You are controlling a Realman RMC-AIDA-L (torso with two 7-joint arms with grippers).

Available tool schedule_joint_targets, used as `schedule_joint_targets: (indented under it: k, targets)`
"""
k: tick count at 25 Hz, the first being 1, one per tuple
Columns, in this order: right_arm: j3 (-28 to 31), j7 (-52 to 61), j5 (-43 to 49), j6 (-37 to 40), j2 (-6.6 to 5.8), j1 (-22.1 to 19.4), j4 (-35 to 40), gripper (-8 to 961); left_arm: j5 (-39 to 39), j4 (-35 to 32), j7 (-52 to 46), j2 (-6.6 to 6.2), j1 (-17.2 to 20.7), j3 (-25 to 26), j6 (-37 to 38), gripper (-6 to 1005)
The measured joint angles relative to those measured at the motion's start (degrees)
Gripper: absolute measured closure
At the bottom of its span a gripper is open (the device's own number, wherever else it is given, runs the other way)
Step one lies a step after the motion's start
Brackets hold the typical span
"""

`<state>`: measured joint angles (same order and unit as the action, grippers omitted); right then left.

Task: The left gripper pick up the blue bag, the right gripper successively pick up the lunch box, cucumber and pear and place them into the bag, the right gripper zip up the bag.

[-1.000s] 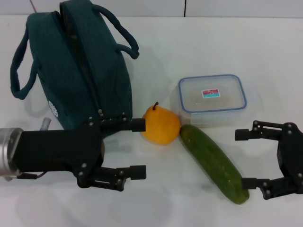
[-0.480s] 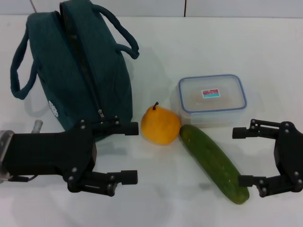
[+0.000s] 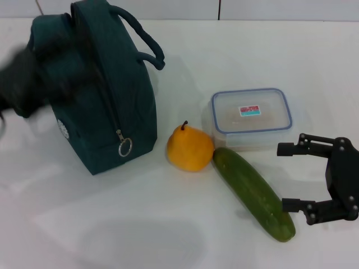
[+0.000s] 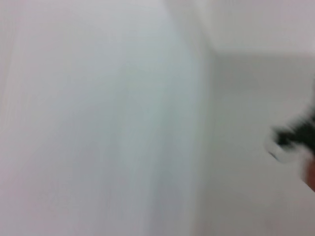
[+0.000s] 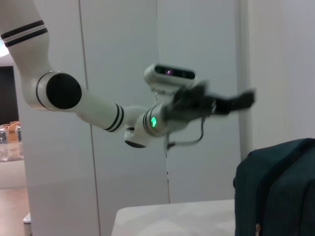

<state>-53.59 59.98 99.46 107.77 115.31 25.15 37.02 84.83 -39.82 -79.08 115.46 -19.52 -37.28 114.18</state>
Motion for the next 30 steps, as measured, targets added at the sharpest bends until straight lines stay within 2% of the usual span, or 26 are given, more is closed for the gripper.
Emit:
schedule_joint_targets:
  k: [3, 4, 10, 13, 15, 17, 18, 20, 21, 25, 30]
  targets:
    - [0.0, -0.2, -0.7, -0.3, 0.0, -0.2, -0.2, 103, 0.4, -0.3, -7.2, -0.62, -1.8, 8.8, -3.7, 122]
    - [0.0, -0.4, -1.1, -0.3, 0.0, -0.2, -0.4, 104, 0.5, -0.7, -9.4, -0.98, -2.2, 10.3, -5.9, 122]
    - [0.1, -1.5, -2.1, -0.3, 0.0, -0.4, -1.4, 108, 1.6, -4.3, -22.5, -3.23, -3.2, 10.8, -21.8, 124]
    - [0.1, -1.8, -2.1, -0.3, 0.0, -0.4, -1.5, 109, 6.9, -6.8, -29.0, -3.94, -4.0, 10.6, -26.5, 127]
    - [0.1, -1.9, -2.2, -0.3, 0.0, -0.5, -1.6, 111, 13.1, -9.9, -34.6, -4.04, -4.4, 10.6, -28.8, 133]
    - [0.1, -2.1, -2.3, -0.5, 0.0, -0.5, -1.6, 112, 18.4, -12.9, -39.6, -4.05, -4.6, 10.6, -29.4, 139]
    - [0.1, -2.2, -2.5, -0.6, 0.0, -0.5, -1.7, 112, 25.3, -17.5, -46.7, -3.83, -4.9, 10.4, -28.7, 141]
    - [0.1, -2.4, -2.8, -0.9, 0.0, -0.6, -1.9, 114, 25.3, -17.5, -46.7, -3.83, -4.9, 10.4, -28.7, 147]
    - [0.1, -2.5, -2.9, -0.9, 0.0, -0.6, -1.9, 114, 30.5, -23.6, -54.8, -3.54, -5.0, 9.4, -26.2, 150]
    - [0.2, -2.7, -3.0, -1.5, 0.0, -0.6, -2.0, 117, 31.5, -28.5, -60.4, -3.51, -4.9, 7.5, -22.4, 162]
    - [0.2, -3.3, -3.0, -1.9, -0.01, -0.6, -2.0, 120, 34.7, -33.6, -66.9, -3.49, -4.4, 1.7, -21.1, 176]
